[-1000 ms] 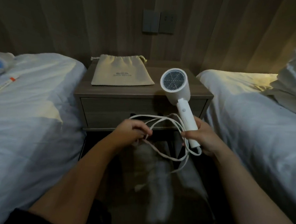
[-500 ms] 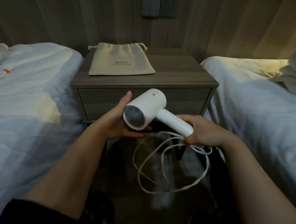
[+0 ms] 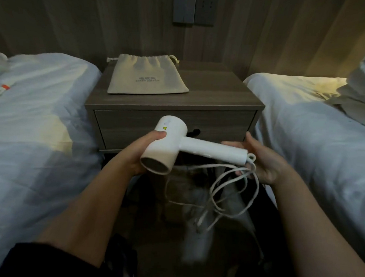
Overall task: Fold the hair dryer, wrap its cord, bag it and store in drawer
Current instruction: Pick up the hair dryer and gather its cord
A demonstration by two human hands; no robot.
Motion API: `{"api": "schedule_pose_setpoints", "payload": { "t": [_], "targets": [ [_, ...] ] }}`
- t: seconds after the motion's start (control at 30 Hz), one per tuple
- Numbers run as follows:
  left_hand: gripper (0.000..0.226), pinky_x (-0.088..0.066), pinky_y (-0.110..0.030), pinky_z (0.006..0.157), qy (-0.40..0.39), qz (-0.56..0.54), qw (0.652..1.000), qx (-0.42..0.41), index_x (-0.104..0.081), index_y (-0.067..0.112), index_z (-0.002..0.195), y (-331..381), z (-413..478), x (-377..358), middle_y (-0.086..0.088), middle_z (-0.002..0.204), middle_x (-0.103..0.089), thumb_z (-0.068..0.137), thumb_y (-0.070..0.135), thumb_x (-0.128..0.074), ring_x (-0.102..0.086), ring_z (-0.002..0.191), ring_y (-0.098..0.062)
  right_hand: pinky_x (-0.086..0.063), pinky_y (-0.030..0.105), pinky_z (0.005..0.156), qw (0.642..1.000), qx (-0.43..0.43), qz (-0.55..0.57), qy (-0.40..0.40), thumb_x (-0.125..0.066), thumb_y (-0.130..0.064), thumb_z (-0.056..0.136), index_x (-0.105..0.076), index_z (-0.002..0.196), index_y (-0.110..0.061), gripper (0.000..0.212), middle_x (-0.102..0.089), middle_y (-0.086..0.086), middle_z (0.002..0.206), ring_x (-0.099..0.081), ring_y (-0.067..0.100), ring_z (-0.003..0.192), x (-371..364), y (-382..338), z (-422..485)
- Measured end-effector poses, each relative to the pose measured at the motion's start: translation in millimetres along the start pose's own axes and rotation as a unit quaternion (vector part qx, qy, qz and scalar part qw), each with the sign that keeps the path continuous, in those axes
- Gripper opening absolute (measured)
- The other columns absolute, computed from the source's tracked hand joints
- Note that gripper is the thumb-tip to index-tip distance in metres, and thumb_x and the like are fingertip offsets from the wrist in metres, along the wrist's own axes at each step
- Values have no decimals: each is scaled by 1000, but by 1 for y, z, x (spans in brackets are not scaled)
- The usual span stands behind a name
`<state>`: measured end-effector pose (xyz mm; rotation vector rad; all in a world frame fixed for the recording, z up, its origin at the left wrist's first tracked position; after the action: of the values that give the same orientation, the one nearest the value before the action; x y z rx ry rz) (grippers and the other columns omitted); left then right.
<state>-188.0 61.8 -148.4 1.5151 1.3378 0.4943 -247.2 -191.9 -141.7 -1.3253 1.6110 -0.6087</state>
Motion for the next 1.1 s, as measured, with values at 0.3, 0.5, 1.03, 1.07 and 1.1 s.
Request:
{"api": "schedule_pose_setpoints", "payload": {
  "t": [0.3,0.5,1.03,1.07,1.1],
  "targets": [
    [35,-58,-40,65,2,-184,976,-120,-47,15,108,13,4,6,-17,88,-68,79,31,-58,-66,70,-29,-60,26,69,982,127,98,-103,-96,-22,35,-73,104,-10,73,-71,14,112,-72,19,86,-1,-14,-4],
    [19,-44,-47,96,52,-246,957,-145,-51,14,100,12,12,11,-13,90,-65,90,30,-52,-60,81,-25,-59,24,69,988,134,75,6,-85,6,42,-56,120,0,83,-76,11,90,-73,18,82,10,-16,1],
    [68,-53,-34,69,187,-131,944,-240,-38,20,136,22,10,33,-11,124,-57,76,32,-67,-62,92,-21,-42,13,49,920,329,20,212,-39,9,90,-62,95,-11,31,-64,-7,58,-57,3,54,21,-44,-17],
    [67,-54,-32,66,159,-144,949,-230,-37,19,137,22,10,31,-11,123,-57,77,32,-66,-63,90,-20,-42,14,47,913,318,-7,255,-41,10,88,-62,99,-9,30,-64,-3,62,-57,4,52,26,-41,-15],
    [70,-55,-31,63,126,-162,954,-217,-37,17,137,22,9,28,-11,119,-59,75,33,-66,-64,88,-19,-42,16,47,904,297,-48,304,-44,11,87,-61,105,-8,32,-61,1,68,-57,7,53,29,-39,-16]
  ]
}}
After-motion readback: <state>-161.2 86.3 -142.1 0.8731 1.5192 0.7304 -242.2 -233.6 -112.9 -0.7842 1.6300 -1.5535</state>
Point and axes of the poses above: each hand's wrist, its own z-axis towards the middle knuckle, its own x-axis out of the back of the hand, y = z × x, the point moved 5 cm from there along z, towards the middle knuckle
